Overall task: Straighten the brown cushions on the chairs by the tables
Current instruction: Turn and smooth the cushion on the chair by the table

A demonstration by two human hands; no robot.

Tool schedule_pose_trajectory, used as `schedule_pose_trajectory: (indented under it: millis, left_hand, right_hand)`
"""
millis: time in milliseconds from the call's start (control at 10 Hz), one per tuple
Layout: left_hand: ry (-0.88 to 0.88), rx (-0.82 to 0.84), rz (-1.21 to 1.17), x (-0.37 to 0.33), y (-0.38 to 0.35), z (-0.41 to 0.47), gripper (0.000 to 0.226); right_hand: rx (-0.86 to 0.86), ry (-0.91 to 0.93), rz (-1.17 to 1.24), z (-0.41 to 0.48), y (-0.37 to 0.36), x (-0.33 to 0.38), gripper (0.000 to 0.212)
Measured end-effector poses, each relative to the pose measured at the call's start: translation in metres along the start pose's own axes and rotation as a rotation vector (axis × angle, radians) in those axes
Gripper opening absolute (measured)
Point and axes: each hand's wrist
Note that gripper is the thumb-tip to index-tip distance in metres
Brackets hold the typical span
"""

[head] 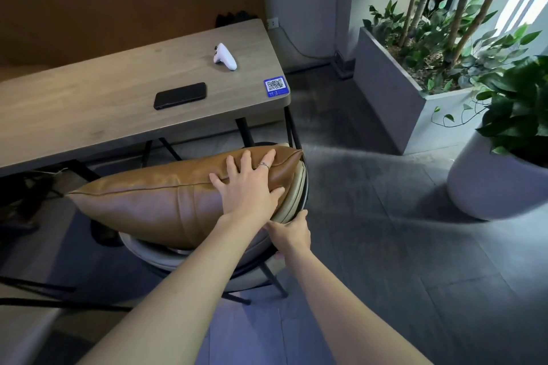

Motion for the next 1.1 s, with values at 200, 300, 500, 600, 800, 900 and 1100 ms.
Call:
schedule_pose_trajectory:
  millis: [200, 300, 500, 600, 800, 900, 1100]
  left_hand:
    - [-0.012, 0.007, 0.005, -0.001, 0.002, 0.002, 0.078]
    - [-0.01, 0.003, -0.001, -0.002, 0.001, 0.002, 0.078]
    - [-0.01, -0.008, -0.016, -0.003, 0.001, 0.006, 0.078]
    - [-0.004, -0.014, -0.008, -0.004, 0.0, 0.006, 0.078]
    - [-0.004, -0.026, 0.008, -0.009, 0.0, 0.003, 0.081]
    - [-0.001, -0.038, 0.019, -0.009, -0.003, 0.001, 0.083]
    - [0.003, -0.029, 0.054, -0.01, -0.008, -0.002, 0.097]
  right_hand:
    - [-0.008, -0.009, -0.054, 0.003, 0.004, 0.002, 0.131]
    - [-0.011, 0.0, -0.057, 0.005, 0.005, 0.003, 0.131]
    - [-0.005, 0.009, -0.064, 0.01, 0.01, 0.002, 0.126]
    - [0.011, 0.007, -0.065, 0.012, 0.014, 0.003, 0.121]
    - [0.045, 0.012, -0.09, 0.012, 0.025, 0.004, 0.118]
    - [0.101, 0.001, -0.089, 0.012, 0.027, 0.003, 0.126]
    - [0.166, -0.007, 0.039, 0.009, 0.024, -0.001, 0.132]
Point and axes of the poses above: each hand's wrist, its own z-axis towards the middle knuckle, its own y-axis out of the back of the hand, x = y × z, and after that the axes turned 11 degrees about -y, right-handed
